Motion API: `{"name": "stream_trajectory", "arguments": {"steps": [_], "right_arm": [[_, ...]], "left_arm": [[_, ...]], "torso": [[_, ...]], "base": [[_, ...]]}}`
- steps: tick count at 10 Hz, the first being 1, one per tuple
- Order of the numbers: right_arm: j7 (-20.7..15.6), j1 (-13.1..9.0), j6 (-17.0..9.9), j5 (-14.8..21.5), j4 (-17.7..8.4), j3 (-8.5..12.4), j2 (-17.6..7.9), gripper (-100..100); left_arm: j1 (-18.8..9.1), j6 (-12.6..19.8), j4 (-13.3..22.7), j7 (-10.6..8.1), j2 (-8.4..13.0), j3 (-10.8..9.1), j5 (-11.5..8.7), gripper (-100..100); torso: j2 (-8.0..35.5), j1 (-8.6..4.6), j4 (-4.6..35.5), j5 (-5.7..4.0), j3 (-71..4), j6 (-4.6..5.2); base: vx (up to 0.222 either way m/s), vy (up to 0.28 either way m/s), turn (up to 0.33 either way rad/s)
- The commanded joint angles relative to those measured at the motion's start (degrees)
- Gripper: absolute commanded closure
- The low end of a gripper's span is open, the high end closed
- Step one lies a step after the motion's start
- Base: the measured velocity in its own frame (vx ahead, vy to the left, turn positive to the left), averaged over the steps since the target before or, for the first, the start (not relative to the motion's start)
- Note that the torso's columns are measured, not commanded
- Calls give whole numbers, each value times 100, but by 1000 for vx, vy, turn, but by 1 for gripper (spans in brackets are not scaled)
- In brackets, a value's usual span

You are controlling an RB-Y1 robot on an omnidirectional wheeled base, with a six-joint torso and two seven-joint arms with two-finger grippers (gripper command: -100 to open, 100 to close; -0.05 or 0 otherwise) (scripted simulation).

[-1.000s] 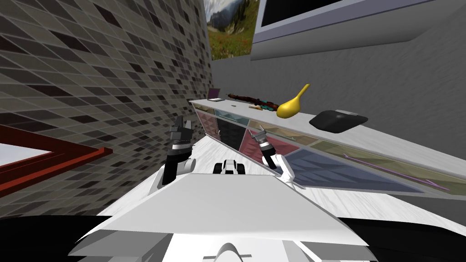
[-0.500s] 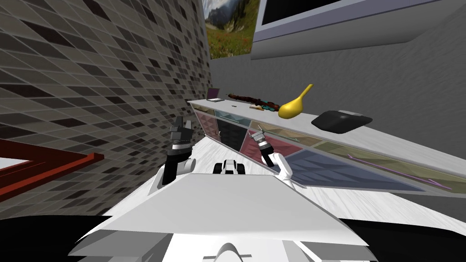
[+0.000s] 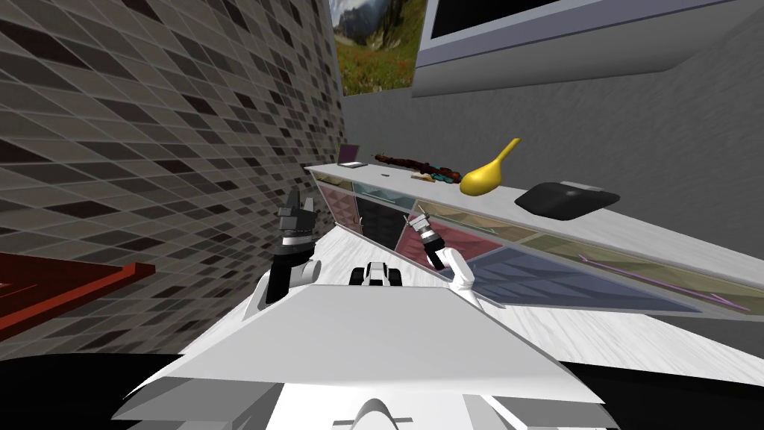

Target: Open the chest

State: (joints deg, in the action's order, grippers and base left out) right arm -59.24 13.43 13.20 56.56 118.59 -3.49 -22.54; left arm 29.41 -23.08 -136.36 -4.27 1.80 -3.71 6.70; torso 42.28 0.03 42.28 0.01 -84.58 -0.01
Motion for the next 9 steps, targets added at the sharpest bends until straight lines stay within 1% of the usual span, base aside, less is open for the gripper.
{"name": "stream_trajectory", "arguments": {"steps": [1,2,3,4,6,7,9], "right_arm": [[-338,-90,-24,191,-122,-50,-50,-100],[-564,-175,-65,349,-219,-104,-100,-100],[-713,-256,-105,498,-312,-157,-151,-100],[-778,-256,-105,498,-312,-157,-151,-100],[-1120,-403,-176,770,-476,-252,-250,-100],[-1168,-403,-176,770,-476,-252,-250,-100],[-1497,-526,-235,1002,-608,-329,-345,-100]], "left_arm": [[0,0,0,0,0,0,0,0],[0,0,0,0,0,0,0,0],[0,0,0,0,0,0,0,0],[0,0,0,0,0,0,0,0],[0,0,0,0,0,0,0,0],[0,0,0,0,0,0,0,0],[0,0,0,0,0,0,0,0]], "torso": [[3,-7,2,-3,3,1],[7,-11,3,-4,5,1],[2,-6,1,-3,2,1],[-7,0,-1,-1,-4,1],[2,0,1,-1,2,0],[-1,1,1,0,1,1],[5,-11,2,-4,4,1]], "base": [[37,58,-24],[46,61,-38],[72,76,-77],[54,72,-24],[54,83,-42],[45,61,-24],[42,55,-39]]}}
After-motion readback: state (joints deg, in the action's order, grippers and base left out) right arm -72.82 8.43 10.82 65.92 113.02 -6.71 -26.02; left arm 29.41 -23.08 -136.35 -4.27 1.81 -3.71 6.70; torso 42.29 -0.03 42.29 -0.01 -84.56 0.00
